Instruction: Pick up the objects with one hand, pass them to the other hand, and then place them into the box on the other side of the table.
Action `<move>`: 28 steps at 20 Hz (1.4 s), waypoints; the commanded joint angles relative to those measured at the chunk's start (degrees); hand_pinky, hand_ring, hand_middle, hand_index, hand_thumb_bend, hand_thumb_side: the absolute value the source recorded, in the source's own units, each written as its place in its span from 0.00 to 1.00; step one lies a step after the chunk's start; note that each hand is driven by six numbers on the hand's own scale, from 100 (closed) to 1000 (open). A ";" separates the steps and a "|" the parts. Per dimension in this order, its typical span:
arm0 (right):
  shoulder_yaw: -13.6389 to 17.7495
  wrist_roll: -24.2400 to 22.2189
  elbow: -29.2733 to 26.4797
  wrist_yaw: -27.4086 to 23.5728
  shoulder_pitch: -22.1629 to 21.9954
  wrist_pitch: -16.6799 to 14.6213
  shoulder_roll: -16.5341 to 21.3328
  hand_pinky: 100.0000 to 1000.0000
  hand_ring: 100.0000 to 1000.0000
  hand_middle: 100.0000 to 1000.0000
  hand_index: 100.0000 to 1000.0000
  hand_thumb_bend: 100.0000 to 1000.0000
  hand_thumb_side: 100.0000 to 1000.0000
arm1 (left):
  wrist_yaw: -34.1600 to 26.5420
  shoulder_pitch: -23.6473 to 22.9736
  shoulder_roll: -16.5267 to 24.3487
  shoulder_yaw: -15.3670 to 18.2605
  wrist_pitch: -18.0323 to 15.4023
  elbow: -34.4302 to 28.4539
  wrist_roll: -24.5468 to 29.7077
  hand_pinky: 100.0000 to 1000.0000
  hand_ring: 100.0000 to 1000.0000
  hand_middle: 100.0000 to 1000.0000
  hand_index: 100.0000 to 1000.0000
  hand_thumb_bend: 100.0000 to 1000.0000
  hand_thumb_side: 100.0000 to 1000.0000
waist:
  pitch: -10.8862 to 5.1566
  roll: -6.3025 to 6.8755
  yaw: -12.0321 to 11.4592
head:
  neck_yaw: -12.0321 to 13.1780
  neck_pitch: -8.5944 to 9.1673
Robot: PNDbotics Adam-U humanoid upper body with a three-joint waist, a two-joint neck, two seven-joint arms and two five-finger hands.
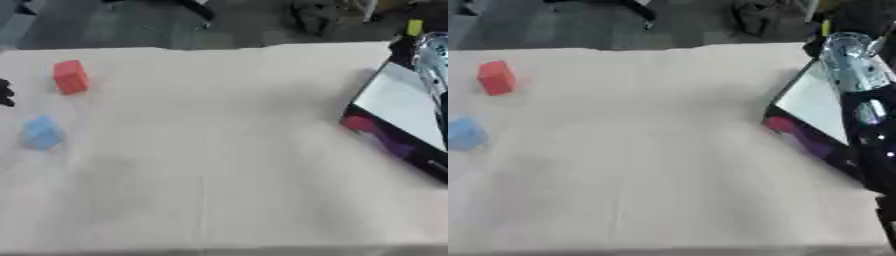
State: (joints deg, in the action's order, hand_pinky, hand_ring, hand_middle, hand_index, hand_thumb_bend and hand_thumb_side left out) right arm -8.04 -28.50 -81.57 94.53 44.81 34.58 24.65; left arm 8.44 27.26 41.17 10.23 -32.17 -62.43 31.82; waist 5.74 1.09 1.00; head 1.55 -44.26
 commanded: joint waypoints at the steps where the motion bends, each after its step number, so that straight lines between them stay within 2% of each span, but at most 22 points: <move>1: -2.44 0.82 -5.58 -3.14 0.93 -2.97 -0.54 0.80 0.86 0.89 1.00 0.26 0.00 | 17.64 3.32 3.09 -1.53 -6.41 2.53 -2.44 0.76 0.71 0.74 0.86 0.00 0.17 | -1.02 0.19 0.17 | 1.40 0.14; 2: -3.08 1.12 -6.60 -3.95 0.97 -3.73 -0.99 0.80 0.86 0.88 1.00 0.25 0.00 | 23.29 4.47 2.86 -2.33 -6.65 3.98 -3.94 0.76 0.71 0.74 0.86 0.01 0.17 | -1.04 0.21 0.24 | 1.75 0.14; 4: -4.02 1.35 -8.08 -5.20 1.12 -4.84 -1.79 0.79 0.86 0.88 1.00 0.23 0.00 | 33.35 6.66 2.00 -3.58 -6.22 7.00 -6.98 0.76 0.71 0.75 0.87 0.10 0.21 | -1.10 0.22 0.37 | 2.40 0.14; 6: -4.70 1.32 -8.94 -6.17 1.30 -5.48 -2.47 0.79 0.85 0.88 1.00 0.23 0.00 | 41.12 8.47 0.68 -4.27 -5.23 9.82 -10.49 0.75 0.70 0.75 0.86 0.13 0.20 | -1.15 0.18 0.51 | 2.87 0.14; 8: -5.27 1.21 -9.27 -6.81 1.48 -5.83 -3.11 0.79 0.85 0.88 1.00 0.22 0.00 | 46.77 9.92 -0.95 -4.64 -3.89 12.45 -14.10 0.74 0.69 0.73 0.85 0.13 0.19 | -1.18 0.11 0.70 | 3.10 0.14; 11: -5.53 1.09 -9.16 -6.97 1.50 -5.90 -3.33 0.79 0.85 0.88 1.00 0.22 0.00 | 51.98 10.93 -2.61 -5.39 -3.39 15.16 -18.14 0.74 0.68 0.73 0.85 0.13 0.19 | -1.15 0.12 0.95 | 3.00 0.14; 14: -4.27 1.40 -8.72 -5.97 0.78 -4.88 -2.49 0.78 0.85 0.88 1.00 0.22 0.00 | 54.44 10.92 -3.10 -5.85 -4.18 16.30 -20.27 0.73 0.68 0.72 0.85 0.13 0.19 | -1.10 0.17 1.13 | 1.35 0.14; 17: -1.86 2.27 -7.71 -4.68 -0.25 -2.73 -1.02 0.75 0.84 0.87 1.00 0.20 0.00 | 55.28 10.53 -2.97 -5.94 -4.69 16.46 -21.16 0.73 0.67 0.71 0.84 0.12 0.19 | -1.12 0.07 1.28 | -2.98 0.14; 21: 2.82 5.32 -4.13 -4.51 -1.88 3.35 0.70 0.66 0.82 0.84 0.98 0.08 0.00 | 54.44 9.81 -2.53 -5.64 -5.03 15.80 -21.55 0.73 0.67 0.71 0.84 0.09 0.18 | -1.22 -0.06 1.44 | -9.13 0.14; 23: 5.09 8.05 -1.12 -6.42 -2.42 7.52 1.17 0.62 0.81 0.83 0.98 0.01 0.00 | 53.41 9.46 -2.23 -5.43 -5.07 15.27 -21.48 0.73 0.67 0.71 0.84 0.08 0.18 | -1.26 -0.04 1.53 | -10.87 0.14; 25: 6.34 10.83 2.53 -9.88 -2.42 11.02 1.58 0.62 0.81 0.83 0.97 0.00 0.02 | 52.61 9.21 -1.95 -5.39 -5.02 14.89 -21.20 0.73 0.67 0.71 0.84 0.08 0.18 | -1.30 -0.01 1.56 | -11.67 0.14; 27: 7.03 12.76 7.36 -14.64 -1.98 13.93 1.97 0.65 0.81 0.82 0.97 0.01 0.32 | 52.32 9.01 -1.71 -5.41 -4.86 14.71 -20.85 0.74 0.67 0.72 0.84 0.10 0.18 | -1.36 -0.01 1.59 | -12.07 0.14; 28: 7.05 13.58 10.00 -17.22 -1.54 15.09 2.13 0.65 0.81 0.82 0.97 0.01 0.32 | 52.35 8.97 -1.67 -5.44 -4.77 14.70 -20.66 0.74 0.67 0.72 0.84 0.10 0.18 | -1.38 -0.02 1.57 | -12.22 0.14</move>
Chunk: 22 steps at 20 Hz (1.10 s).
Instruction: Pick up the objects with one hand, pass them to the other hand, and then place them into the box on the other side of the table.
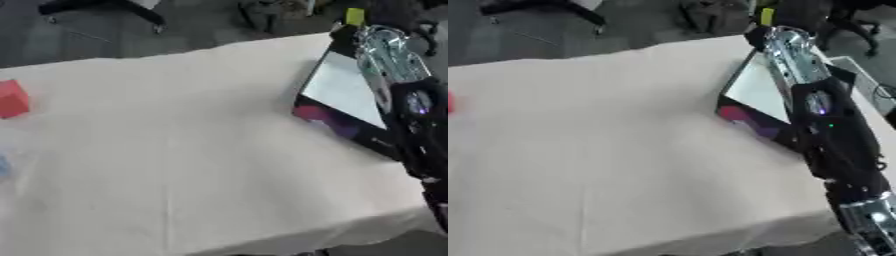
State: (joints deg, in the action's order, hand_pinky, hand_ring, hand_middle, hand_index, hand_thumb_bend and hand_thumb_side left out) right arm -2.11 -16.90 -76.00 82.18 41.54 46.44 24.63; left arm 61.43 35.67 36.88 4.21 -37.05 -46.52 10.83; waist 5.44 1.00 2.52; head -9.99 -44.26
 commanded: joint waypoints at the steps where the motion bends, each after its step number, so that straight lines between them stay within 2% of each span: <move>1: 1.08 2.56 7.26 -7.31 2.13 4.22 2.20 0.69 0.82 0.83 0.98 0.06 0.47 | -0.52 0.55 2.58 0.55 0.23 -1.16 0.51 0.74 0.68 0.72 0.84 0.10 0.19 | -1.10 0.07 0.02 | -0.82 0.14; 3: 0.61 2.89 12.91 -11.16 3.10 5.20 2.08 0.84 0.88 0.90 1.00 0.19 0.68 | -0.11 0.60 2.37 0.43 0.40 -1.00 0.76 0.74 0.68 0.72 0.84 0.10 0.19 | -1.12 0.07 -0.08 | -0.91 0.14; 4: 0.04 1.80 16.44 -12.72 3.63 5.37 1.92 1.00 0.97 0.99 1.00 0.29 0.82 | 0.09 0.66 2.23 0.38 0.44 -0.90 0.86 0.74 0.68 0.72 0.84 0.09 0.19 | -1.12 0.05 -0.14 | -0.96 0.14; 5: -0.99 -0.51 20.47 -13.67 4.36 5.44 1.77 1.00 1.00 1.00 1.00 0.39 0.88 | 0.25 0.73 2.08 0.34 0.44 -0.81 0.95 0.74 0.68 0.72 0.84 0.09 0.20 | -1.12 0.02 -0.23 | -1.04 0.14; 6: -2.20 -3.53 24.19 -13.78 5.22 5.29 1.64 1.00 1.00 1.00 1.00 0.45 0.91 | 0.36 0.79 1.97 0.32 0.41 -0.73 1.03 0.74 0.68 0.72 0.84 0.09 0.20 | -1.12 -0.01 -0.31 | -1.08 0.14; 7: -3.37 -6.88 27.14 -13.08 5.98 4.76 1.54 1.00 1.00 1.00 1.00 0.54 0.89 | 0.43 0.83 1.91 0.31 0.37 -0.67 1.08 0.74 0.68 0.72 0.84 0.08 0.20 | -1.11 -0.04 -0.37 | -1.12 0.14; 8: -4.21 -10.11 29.01 -11.72 6.53 3.98 1.50 1.00 1.00 1.00 1.00 0.57 0.85 | 0.48 0.86 1.88 0.32 0.35 -0.63 1.09 0.74 0.68 0.72 0.84 0.08 0.20 | -1.10 -0.05 -0.42 | -1.15 0.14; 10: -4.96 -15.66 29.97 -7.88 7.00 2.29 1.51 1.00 1.00 1.00 1.00 0.56 0.78 | 0.54 0.87 1.91 0.34 0.35 -0.53 1.08 0.74 0.68 0.72 0.84 0.08 0.20 | -1.07 -0.07 -0.50 | -1.11 0.14; 13: -4.46 -20.82 27.38 -1.50 6.88 0.75 1.67 1.00 1.00 1.00 1.00 0.55 0.74 | 0.60 0.84 2.02 0.36 0.34 -0.42 1.02 0.74 0.68 0.72 0.84 0.08 0.20 | -1.09 -0.06 -0.54 | -0.92 0.14; 17: -3.83 -22.34 20.75 5.99 6.13 -0.74 1.85 1.00 1.00 1.00 1.00 0.52 0.64 | 0.79 0.65 2.20 0.47 0.50 -0.21 0.93 0.73 0.67 0.71 0.84 0.09 0.20 | -1.09 0.00 -0.51 | 0.44 0.14; 22: -3.34 -21.20 9.68 14.91 4.86 -4.05 1.81 1.00 1.00 1.00 1.00 0.49 0.51 | 1.06 0.44 2.34 0.59 0.68 0.05 0.78 0.73 0.65 0.69 0.83 0.10 0.20 | -1.04 0.18 -0.42 | 5.58 0.14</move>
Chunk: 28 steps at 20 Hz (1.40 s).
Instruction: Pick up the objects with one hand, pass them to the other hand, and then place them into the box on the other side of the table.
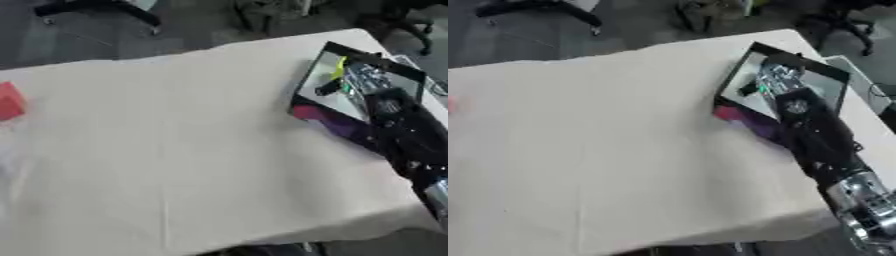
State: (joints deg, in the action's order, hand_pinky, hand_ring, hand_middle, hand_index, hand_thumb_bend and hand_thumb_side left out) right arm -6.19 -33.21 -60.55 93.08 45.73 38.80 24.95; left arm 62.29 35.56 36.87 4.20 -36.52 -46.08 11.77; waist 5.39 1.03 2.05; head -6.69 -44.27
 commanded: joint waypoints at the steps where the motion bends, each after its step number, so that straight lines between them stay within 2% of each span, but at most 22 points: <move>1: 0.82 -4.92 -7.93 5.48 0.50 2.76 1.45 1.00 1.00 1.00 1.00 0.49 0.50 | 0.29 0.52 2.39 0.61 0.17 -0.36 -0.21 0.73 0.65 0.69 0.83 0.11 0.20 | -0.98 0.18 0.05 | 3.46 0.15; 6: 0.73 -4.96 -17.13 11.12 -0.26 -1.60 1.21 1.00 0.99 1.00 1.00 0.47 0.41 | 0.81 0.25 2.54 0.70 0.30 -0.05 -0.27 0.72 0.64 0.68 0.82 0.12 0.20 | -0.96 0.22 -0.02 | 8.87 0.15; 9: 0.36 -4.20 -22.11 12.32 -0.98 -4.23 0.84 1.00 0.97 0.99 1.00 0.46 0.37 | 1.29 0.08 2.55 0.74 0.51 0.28 -0.43 0.72 0.64 0.68 0.82 0.13 0.21 | -0.91 0.21 -0.04 | 10.35 0.15; 16: -0.47 -3.96 -27.75 11.45 -1.74 -7.14 -0.01 1.00 0.96 0.97 1.00 0.45 0.33 | 3.47 0.25 2.23 0.82 1.42 1.94 -1.43 0.71 0.62 0.67 0.81 0.13 0.22 | -0.91 0.13 -0.01 | 9.75 0.15; 20: -0.76 -3.75 -28.53 10.20 -2.03 -6.96 -0.31 0.99 0.95 0.97 1.00 0.45 0.32 | 4.48 0.15 2.07 0.86 1.90 2.77 -2.15 0.69 0.58 0.64 0.78 0.11 0.22 | -0.91 0.12 0.06 | 9.29 0.15; 25: -0.83 -3.26 -28.55 8.92 -2.34 -6.21 -0.32 0.98 0.95 0.96 1.00 0.44 0.30 | 5.04 -0.03 2.02 1.06 2.44 3.22 -3.88 0.63 0.48 0.55 0.71 0.03 0.19 | -0.93 0.10 0.07 | 9.27 0.15; 28: -0.86 -2.86 -28.36 8.24 -2.46 -5.72 -0.30 0.98 0.95 0.96 1.00 0.43 0.30 | 5.00 -0.15 2.08 1.05 2.87 3.29 -5.24 0.62 0.47 0.54 0.70 0.02 0.19 | -0.95 0.09 0.05 | 9.34 0.15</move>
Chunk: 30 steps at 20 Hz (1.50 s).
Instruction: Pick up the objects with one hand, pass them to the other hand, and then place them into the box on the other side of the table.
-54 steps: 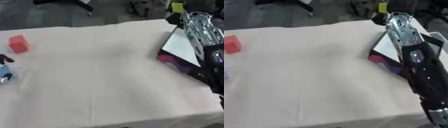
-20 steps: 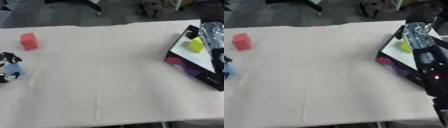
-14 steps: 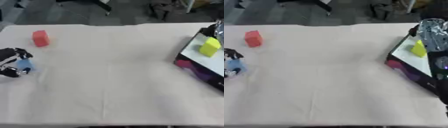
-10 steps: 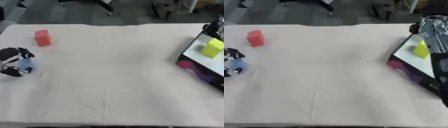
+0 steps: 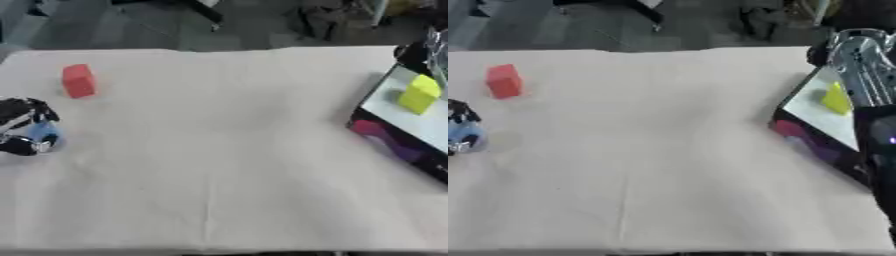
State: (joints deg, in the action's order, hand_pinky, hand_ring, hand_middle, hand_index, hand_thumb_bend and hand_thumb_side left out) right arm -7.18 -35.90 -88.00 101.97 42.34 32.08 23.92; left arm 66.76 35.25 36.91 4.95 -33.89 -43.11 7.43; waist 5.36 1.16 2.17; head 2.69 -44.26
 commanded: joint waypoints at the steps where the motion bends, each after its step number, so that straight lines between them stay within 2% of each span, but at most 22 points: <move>1: 0.12 -0.06 -0.85 -0.77 0.92 1.08 0.74 0.98 0.95 0.96 1.00 0.43 0.30 | 0.58 0.15 2.04 0.27 0.28 0.38 -1.12 0.62 0.47 0.54 0.70 0.02 0.19 | -0.92 -0.03 -0.06 | -0.04 0.15; 3: 0.11 0.11 -0.76 -0.93 0.92 1.16 0.74 0.98 0.95 0.96 1.00 0.43 0.30 | 0.68 0.15 2.04 0.23 0.30 0.47 -1.39 0.62 0.47 0.54 0.70 0.02 0.19 | -0.92 -0.03 -0.06 | -0.03 0.15; 4: 0.13 0.15 -0.71 -0.99 0.90 1.21 0.76 0.97 0.94 0.96 1.00 0.41 0.29 | 0.67 0.22 2.13 0.31 0.35 0.42 -1.52 0.69 0.59 0.65 0.77 0.11 0.19 | -0.94 -0.04 -0.10 | 0.01 0.15; 5: 0.19 0.14 -0.64 -1.11 0.86 1.35 0.80 0.97 0.94 0.96 1.00 0.41 0.30 | 0.54 0.32 2.46 0.67 0.74 -0.05 -1.96 0.71 0.62 0.67 0.80 0.17 0.20 | -0.97 -0.06 -0.18 | 0.12 0.15; 8: 0.21 0.24 -0.50 -1.43 0.79 1.71 0.87 0.97 0.94 0.96 1.00 0.40 0.30 | 0.89 0.25 2.96 0.90 1.65 -1.05 -2.75 0.74 0.68 0.74 0.83 0.24 0.20 | -1.00 -0.06 -0.24 | 0.31 0.15; 10: 0.21 0.31 -0.40 -1.62 0.75 1.89 0.92 0.97 0.94 0.96 1.00 0.40 0.30 | 1.68 0.13 3.07 0.85 1.94 -1.20 -2.63 0.75 0.70 0.76 0.84 0.26 0.21 | -1.02 -0.06 -0.25 | 0.38 0.15; 12: 0.22 0.38 -0.33 -1.78 0.71 2.02 1.00 0.97 0.94 0.96 1.00 0.40 0.30 | 2.73 -0.04 3.08 0.77 2.17 -1.07 -2.26 0.76 0.71 0.77 0.86 0.27 0.29 | -1.04 -0.08 -0.23 | 0.41 0.15; 14: 0.27 0.38 -0.25 -1.90 0.68 2.12 1.13 0.97 0.94 0.96 1.00 0.40 0.30 | 3.76 -0.16 3.03 0.74 2.14 -0.84 -1.74 0.75 0.71 0.77 0.86 0.27 0.30 | -1.05 -0.10 -0.20 | 0.42 0.15; 16: 0.33 0.41 -0.22 -2.04 0.61 2.29 1.23 0.96 0.94 0.96 1.00 0.39 0.30 | 4.55 -0.25 2.96 0.75 2.06 -0.52 -1.24 0.72 0.68 0.74 0.84 0.28 0.25 | -1.05 -0.11 -0.17 | 0.47 0.15; 20: 0.35 0.63 -0.18 -2.44 0.51 2.62 1.24 0.96 0.94 0.96 1.00 0.38 0.30 | 4.45 -0.37 2.56 0.77 1.80 0.26 -0.67 0.67 0.57 0.65 0.78 0.18 0.24 | -1.02 -0.12 -0.10 | 0.58 0.15; 21: 0.34 0.68 -0.15 -2.52 0.50 2.68 1.24 0.96 0.94 0.96 1.00 0.37 0.30 | 4.10 -0.33 2.50 0.83 1.72 0.26 -0.74 0.65 0.53 0.60 0.74 0.10 0.21 | -1.02 -0.13 -0.09 | 0.61 0.15; 23: 0.32 0.75 -0.10 -2.70 0.50 2.80 1.23 0.96 0.94 0.95 1.00 0.37 0.30 | 2.90 -0.20 2.43 1.10 1.68 -0.16 -1.38 0.63 0.49 0.56 0.71 0.00 0.18 | -1.03 -0.16 -0.09 | 0.68 0.15; 27: -0.37 0.87 -0.33 -3.54 0.81 2.46 0.96 0.96 0.94 0.95 1.00 0.36 0.30 | -1.08 0.77 2.03 3.01 0.17 -2.88 -3.01 0.62 0.45 0.49 0.66 0.00 0.16 | -1.10 -0.25 -0.25 | 0.58 0.15; 30: -2.68 0.60 -1.13 -5.45 1.79 0.64 0.23 0.98 0.94 0.96 1.00 0.38 0.31 | -4.01 1.73 0.63 4.34 -2.44 -5.32 -4.06 0.62 0.42 0.44 0.63 0.00 0.16 | -1.18 -0.30 -0.45 | 0.18 0.15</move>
State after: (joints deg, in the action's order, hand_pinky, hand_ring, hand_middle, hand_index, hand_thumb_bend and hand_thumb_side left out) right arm -9.36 -34.69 -87.92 97.27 42.77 32.80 23.75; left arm 64.14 35.87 36.52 8.23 -35.36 -46.50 3.86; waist 5.30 0.87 1.77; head 2.99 -44.26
